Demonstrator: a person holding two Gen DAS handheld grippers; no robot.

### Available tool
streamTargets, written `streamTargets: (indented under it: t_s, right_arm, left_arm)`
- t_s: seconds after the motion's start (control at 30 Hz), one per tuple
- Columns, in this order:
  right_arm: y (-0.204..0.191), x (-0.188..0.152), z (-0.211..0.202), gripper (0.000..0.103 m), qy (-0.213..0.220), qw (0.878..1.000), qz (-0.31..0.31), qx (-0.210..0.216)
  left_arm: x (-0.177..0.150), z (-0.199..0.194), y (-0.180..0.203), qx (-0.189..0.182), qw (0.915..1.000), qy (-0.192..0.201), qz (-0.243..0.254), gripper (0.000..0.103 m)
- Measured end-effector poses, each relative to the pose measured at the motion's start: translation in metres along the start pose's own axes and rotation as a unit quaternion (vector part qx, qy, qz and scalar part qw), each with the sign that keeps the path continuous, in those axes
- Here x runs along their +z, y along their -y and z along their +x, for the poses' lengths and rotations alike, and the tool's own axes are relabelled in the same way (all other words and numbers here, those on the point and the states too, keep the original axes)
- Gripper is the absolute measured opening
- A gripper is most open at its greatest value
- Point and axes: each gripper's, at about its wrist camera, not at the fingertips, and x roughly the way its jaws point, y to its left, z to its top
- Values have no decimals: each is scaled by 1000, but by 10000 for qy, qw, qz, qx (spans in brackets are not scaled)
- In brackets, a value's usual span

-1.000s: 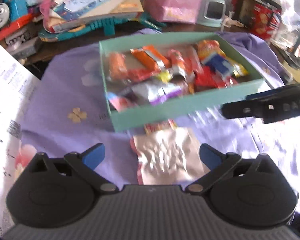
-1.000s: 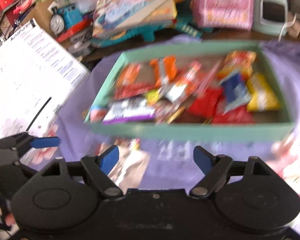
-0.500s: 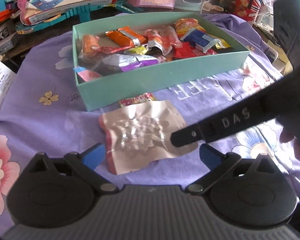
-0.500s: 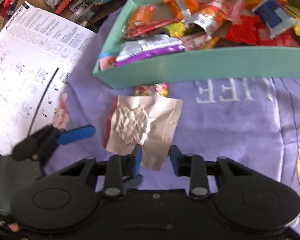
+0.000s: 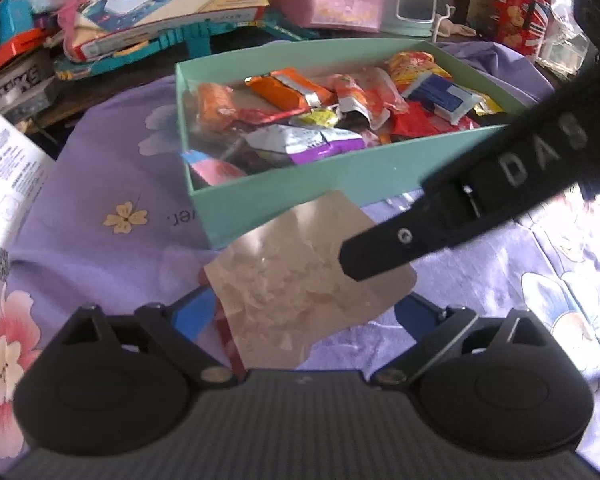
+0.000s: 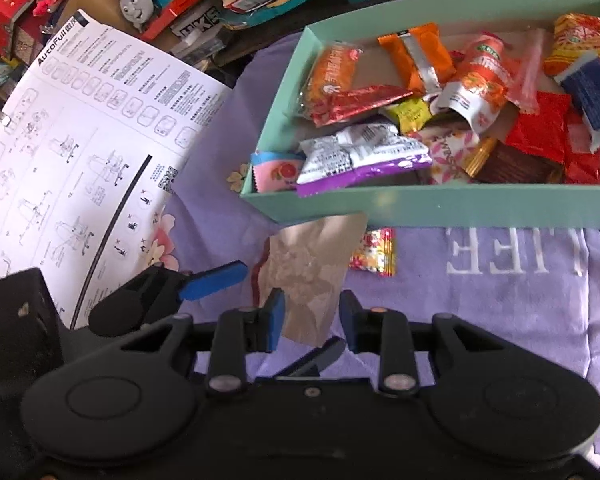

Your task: Organize snacks

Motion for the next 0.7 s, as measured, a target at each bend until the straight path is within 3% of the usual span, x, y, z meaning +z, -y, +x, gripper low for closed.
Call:
streamTargets:
  t_s: [0.07, 0.17, 0.23, 0.3, 0.37, 0.53, 0.63, 0.7]
  right_arm:
    - [1, 4, 1, 30, 13, 9999, 99, 84]
    - [-1, 11, 1, 30, 56, 9999, 100, 129]
    - [-6, 14, 1, 30, 72, 9999, -19, 92]
    - [-8, 16, 3, 30, 75, 9998, -193, -56]
    - [-3, 17, 6, 30, 113, 9994, -222, -249]
    - [22, 15, 9, 30, 310, 9974, 67, -641]
    - [14, 13, 21, 30, 200, 9954, -386, -856]
    - [3, 11, 28, 31, 198, 9933, -773, -834]
  left_arm:
    - [0, 1, 2, 140, 9998, 48, 106, 92]
    - [0, 0, -1, 129, 9998, 137, 79, 82]
    - [0, -2, -4, -71, 9998, 147, 57, 65]
    - [0, -8, -2, -103, 9997, 193, 143, 40]
    - [2, -15, 0, 146, 9990, 370, 221, 34]
    - [11, -22, -28, 265, 9983, 396, -339, 29]
    - [15, -21, -46, 243, 9960, 434, -741, 38]
    - [20, -17, -53, 372, 9955, 416, -759, 44]
